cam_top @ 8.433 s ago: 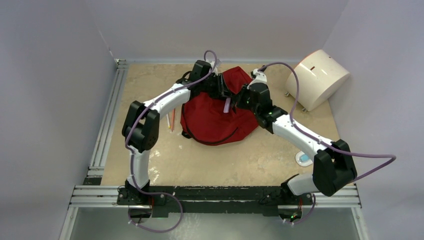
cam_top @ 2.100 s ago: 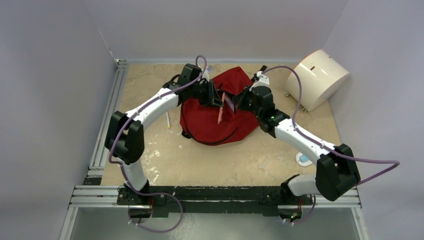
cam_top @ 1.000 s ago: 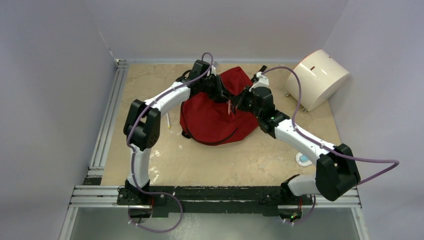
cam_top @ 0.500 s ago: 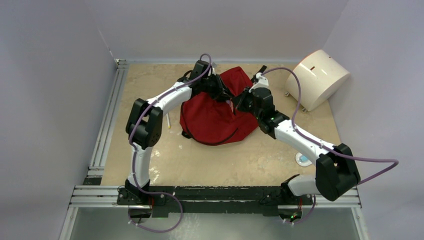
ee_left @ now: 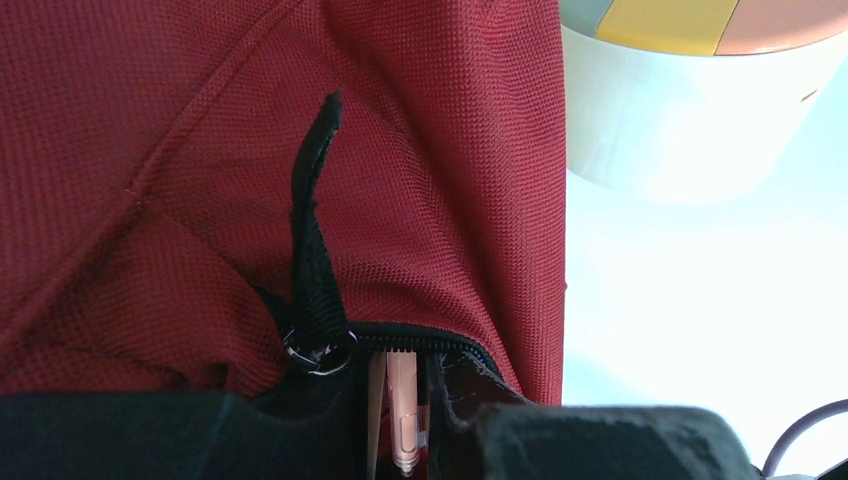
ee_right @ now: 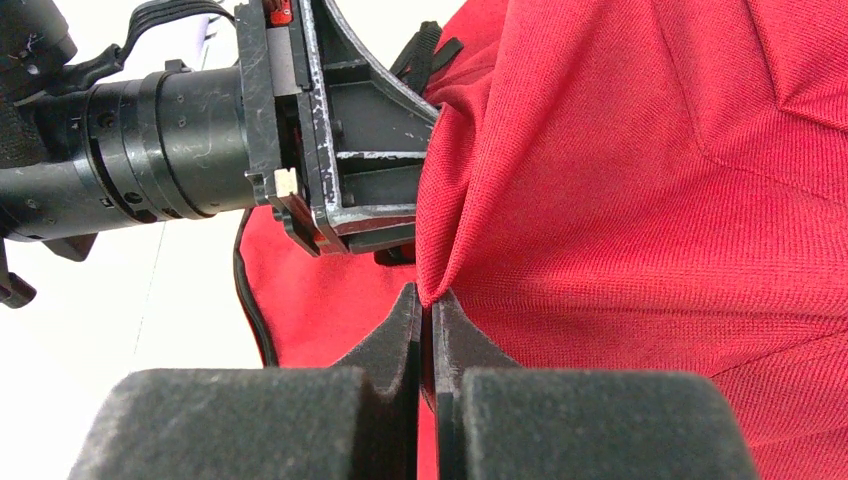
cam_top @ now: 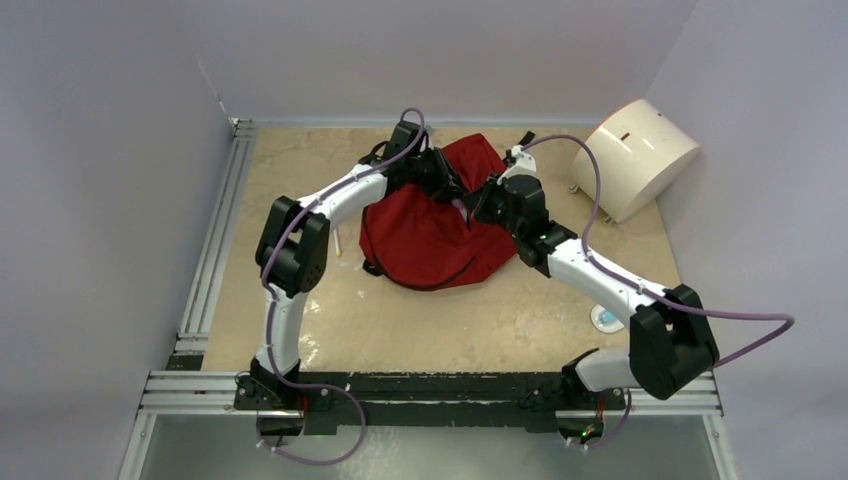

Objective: Pack the student bag
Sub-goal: Place the stationery in the student bag.

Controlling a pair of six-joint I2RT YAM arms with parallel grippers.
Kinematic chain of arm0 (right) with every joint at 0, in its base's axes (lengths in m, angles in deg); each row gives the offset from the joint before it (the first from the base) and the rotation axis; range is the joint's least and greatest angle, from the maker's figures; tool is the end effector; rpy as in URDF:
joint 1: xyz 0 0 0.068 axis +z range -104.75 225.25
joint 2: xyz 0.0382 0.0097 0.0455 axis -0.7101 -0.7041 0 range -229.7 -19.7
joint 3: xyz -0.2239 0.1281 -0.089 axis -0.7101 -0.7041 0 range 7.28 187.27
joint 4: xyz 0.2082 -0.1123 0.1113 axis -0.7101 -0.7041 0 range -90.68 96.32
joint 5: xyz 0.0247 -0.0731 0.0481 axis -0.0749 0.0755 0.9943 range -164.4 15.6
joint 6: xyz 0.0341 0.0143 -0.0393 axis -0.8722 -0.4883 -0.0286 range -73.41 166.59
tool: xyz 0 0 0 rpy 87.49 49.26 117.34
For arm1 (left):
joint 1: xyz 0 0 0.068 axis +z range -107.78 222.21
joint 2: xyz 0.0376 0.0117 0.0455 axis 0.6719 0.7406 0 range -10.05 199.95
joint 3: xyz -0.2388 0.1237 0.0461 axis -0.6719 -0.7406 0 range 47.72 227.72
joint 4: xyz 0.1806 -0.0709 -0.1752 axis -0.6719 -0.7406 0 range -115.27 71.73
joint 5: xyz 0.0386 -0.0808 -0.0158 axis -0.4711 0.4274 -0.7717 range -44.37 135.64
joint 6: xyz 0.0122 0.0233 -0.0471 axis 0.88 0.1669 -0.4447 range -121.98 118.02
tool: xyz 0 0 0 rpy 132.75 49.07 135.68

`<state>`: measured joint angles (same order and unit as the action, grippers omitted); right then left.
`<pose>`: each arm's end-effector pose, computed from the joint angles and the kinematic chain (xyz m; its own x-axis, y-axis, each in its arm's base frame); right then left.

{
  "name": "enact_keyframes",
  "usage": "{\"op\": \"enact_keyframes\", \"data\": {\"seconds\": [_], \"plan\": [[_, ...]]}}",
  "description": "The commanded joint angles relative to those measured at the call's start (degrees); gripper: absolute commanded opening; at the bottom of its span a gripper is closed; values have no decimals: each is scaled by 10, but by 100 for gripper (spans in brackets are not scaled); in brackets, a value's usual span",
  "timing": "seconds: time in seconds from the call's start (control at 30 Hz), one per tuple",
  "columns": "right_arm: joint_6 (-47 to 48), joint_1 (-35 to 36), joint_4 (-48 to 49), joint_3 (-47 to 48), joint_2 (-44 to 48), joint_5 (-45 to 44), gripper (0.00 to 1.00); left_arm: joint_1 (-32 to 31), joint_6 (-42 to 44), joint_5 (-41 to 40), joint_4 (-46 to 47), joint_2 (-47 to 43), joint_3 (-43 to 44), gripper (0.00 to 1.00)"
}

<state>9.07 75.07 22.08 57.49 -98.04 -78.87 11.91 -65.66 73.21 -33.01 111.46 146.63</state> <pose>0.2772 0.1557 0.2860 -0.4092 0.4654 -0.7848 -0.2277 0.7808 0.5818 0.4157 -0.2620 0.2358 -0.9179 -0.3838 -0.1007 -0.1303 0.5313 -0.8371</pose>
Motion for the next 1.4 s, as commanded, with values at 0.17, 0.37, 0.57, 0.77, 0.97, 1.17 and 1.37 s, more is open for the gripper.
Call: {"op": "enact_keyframes", "data": {"seconds": [0.17,0.37,0.57,0.77,0.97,1.17,1.37], "plan": [[-10,5,46,11,8,36,0,-6,32,-27,23,-2,34,32],[-9,5,45,12,8,34,0,-6,48,-37,17,-25,14,35],[-16,5,35,8,13,34,0,-6,80,-42,7,-65,-8,36],[-19,5,36,9,12,21,0,-6,130,-51,-14,-121,-55,37],[-16,5,37,16,8,16,0,-6,180,-50,-33,-179,-112,37],[-14,5,36,19,5,11,0,4,226,-139,-92,-265,-171,37],[-14,5,39,19,-1,16,0,89,243,-169,-126,-324,-245,37]]}}
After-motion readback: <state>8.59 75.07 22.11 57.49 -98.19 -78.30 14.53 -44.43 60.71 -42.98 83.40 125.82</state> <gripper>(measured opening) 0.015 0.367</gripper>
